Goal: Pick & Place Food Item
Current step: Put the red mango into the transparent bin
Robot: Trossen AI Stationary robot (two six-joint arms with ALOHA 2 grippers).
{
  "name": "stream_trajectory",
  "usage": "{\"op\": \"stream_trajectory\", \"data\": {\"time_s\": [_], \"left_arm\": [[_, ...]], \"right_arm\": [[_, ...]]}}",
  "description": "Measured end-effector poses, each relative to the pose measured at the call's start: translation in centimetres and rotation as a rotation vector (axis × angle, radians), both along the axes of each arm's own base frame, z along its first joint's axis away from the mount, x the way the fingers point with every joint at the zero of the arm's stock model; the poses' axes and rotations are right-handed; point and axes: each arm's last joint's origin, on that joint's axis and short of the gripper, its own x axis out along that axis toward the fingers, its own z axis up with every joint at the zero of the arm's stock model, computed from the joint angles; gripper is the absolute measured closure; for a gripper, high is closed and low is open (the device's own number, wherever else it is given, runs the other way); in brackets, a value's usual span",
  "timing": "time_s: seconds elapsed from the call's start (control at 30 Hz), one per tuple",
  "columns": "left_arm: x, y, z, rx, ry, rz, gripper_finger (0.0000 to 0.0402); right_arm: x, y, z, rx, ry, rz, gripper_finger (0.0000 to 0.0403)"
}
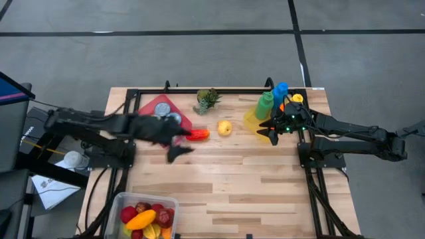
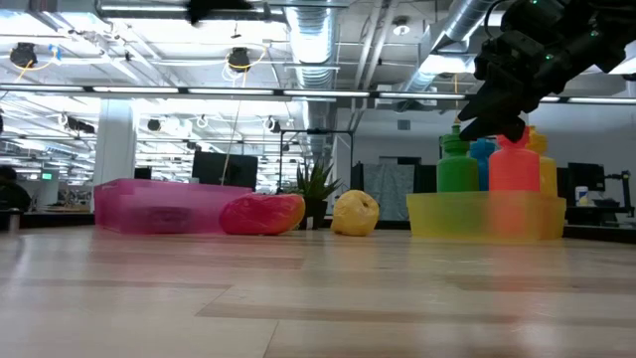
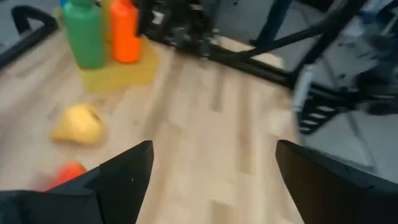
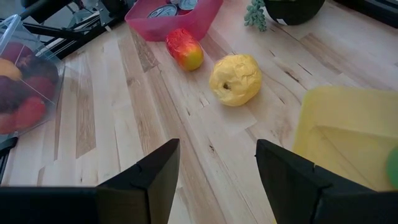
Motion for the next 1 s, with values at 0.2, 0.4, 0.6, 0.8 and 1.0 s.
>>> {"op": "stream_trajectory", "data": {"time_s": [0.2, 0.4, 0.6, 0.8, 1.0], "left_arm": [[6.7, 5.4, -3.1, 0.146, 0.064, -0.042, 0.0065], [11.3, 8.8, -7.6, 0.293, 0.235, -0.071, 0.0057], [12.9, 10.0, -13.0, 0.252, 0.445, -0.076, 0.0056], [13.7, 10.2, -16.0, 0.3, 0.558, -0.028, 0.0055], [13.6, 10.4, -17.5, 0.346, 0.654, 0.021, 0.0055]], "right_arm": [[0.0, 0.0, 0.0, 0.0, 0.0, 0.0, 0.0193], [0.0, 0.0, 0.0, 0.0, -0.001, 0.0, 0.0175], [0.0, 0.0, 0.0, 0.0, -0.001, 0.001, 0.0168], [0.0, 0.0, 0.0, -0.007, 0.0, 0.005, 0.0168], [0.0, 0.0, 0.0, -0.007, 0.0, 0.005, 0.0168]]}}
